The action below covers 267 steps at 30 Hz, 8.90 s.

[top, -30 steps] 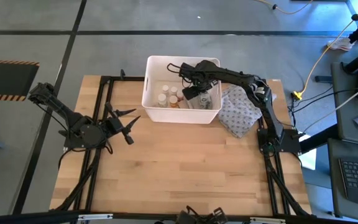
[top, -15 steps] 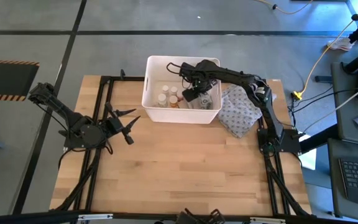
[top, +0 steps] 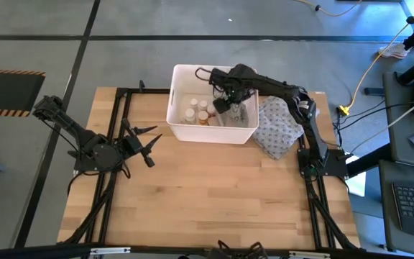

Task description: Pick & place medical supplies in basket/bin

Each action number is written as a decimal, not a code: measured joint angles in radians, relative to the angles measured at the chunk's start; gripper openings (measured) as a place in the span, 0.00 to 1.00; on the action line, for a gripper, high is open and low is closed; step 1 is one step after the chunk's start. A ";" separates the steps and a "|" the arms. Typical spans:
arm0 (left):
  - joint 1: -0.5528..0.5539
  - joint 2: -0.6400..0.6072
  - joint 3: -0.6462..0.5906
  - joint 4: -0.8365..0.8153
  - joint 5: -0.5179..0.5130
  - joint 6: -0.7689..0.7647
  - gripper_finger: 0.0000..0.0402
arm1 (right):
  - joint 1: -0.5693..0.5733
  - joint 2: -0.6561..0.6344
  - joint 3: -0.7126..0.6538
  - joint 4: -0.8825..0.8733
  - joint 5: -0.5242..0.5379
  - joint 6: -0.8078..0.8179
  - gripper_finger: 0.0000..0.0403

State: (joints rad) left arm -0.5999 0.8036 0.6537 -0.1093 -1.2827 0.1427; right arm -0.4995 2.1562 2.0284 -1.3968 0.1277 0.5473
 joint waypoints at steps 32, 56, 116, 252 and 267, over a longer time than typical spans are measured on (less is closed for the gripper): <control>0.073 -0.289 -0.001 -0.526 -0.008 -0.532 0.35 | 0.577 -0.252 0.190 -0.171 0.537 -0.023 0.76; 0.085 -0.471 -0.138 -0.652 -0.039 -0.781 0.35 | 0.900 -0.798 -0.842 0.819 0.055 -0.219 0.76; 0.659 -0.677 -0.509 0.091 0.970 -0.297 0.35 | 0.785 -1.601 -1.700 1.443 0.035 -0.459 0.76; 0.813 -0.723 -0.645 0.180 0.835 -0.260 0.35 | 0.783 -2.121 -2.021 1.451 0.038 -0.501 0.76; 0.813 -0.723 -0.645 0.180 0.835 -0.260 0.35 | 0.783 -2.121 -2.021 1.451 0.038 -0.501 0.76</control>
State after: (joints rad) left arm 0.2131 0.0811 0.0082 0.0708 -0.4480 -0.1171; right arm 0.2832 0.0353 0.0071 0.0540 0.1654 0.0463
